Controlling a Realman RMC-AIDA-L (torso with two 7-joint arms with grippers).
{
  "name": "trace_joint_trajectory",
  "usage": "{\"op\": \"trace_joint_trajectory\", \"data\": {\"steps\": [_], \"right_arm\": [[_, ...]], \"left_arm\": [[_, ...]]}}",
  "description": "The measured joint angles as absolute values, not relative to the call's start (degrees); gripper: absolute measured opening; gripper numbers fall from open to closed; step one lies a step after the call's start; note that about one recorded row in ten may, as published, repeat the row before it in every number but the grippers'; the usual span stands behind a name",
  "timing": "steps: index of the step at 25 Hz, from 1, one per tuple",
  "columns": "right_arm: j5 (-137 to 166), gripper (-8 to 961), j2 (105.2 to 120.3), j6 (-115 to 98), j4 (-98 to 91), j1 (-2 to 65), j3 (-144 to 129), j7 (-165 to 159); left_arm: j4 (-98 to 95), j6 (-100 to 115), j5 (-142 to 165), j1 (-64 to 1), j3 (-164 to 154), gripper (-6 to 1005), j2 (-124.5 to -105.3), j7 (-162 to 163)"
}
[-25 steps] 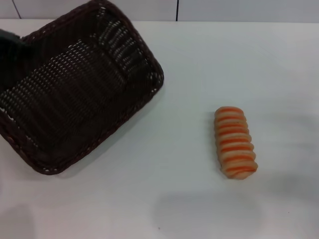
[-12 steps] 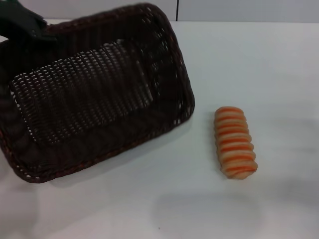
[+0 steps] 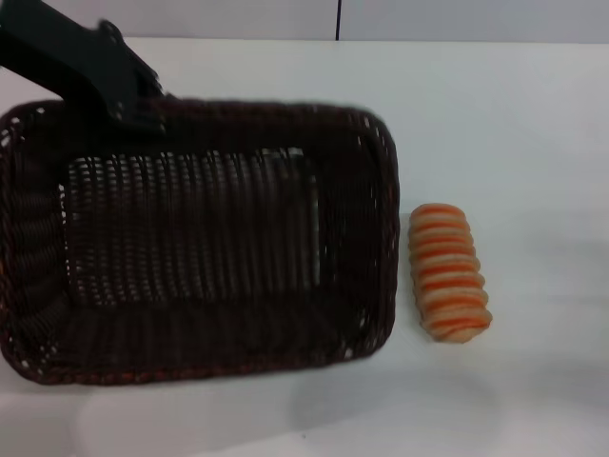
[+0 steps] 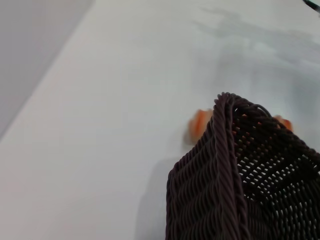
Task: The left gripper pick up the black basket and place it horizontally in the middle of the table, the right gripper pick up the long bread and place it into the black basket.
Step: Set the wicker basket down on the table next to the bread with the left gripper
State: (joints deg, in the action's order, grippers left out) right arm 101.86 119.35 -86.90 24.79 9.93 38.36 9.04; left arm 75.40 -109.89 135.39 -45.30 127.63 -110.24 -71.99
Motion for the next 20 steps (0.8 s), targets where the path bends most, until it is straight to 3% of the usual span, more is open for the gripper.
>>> {"op": "trace_joint_trajectory", "data": {"steps": [10, 13, 20], "right_arm": [[101.9, 587, 119.43, -87.7, 25.1, 8.7, 38.0, 9.1], [101.9, 588, 119.44, -87.8, 25.2, 8.5, 38.0, 9.1], [101.9, 588, 119.51, -88.4, 25.4, 8.3, 37.9, 9.1]], "left_arm": [[68.7, -109.1, 136.2, -47.3, 125.4, 180, -110.52, -77.3], [69.1, -107.2, 139.4, -46.9, 125.3, 179, -111.76, -79.3], [67.1, -105.3, 141.2, -47.0, 125.3, 176, -112.57, -80.9]]}}
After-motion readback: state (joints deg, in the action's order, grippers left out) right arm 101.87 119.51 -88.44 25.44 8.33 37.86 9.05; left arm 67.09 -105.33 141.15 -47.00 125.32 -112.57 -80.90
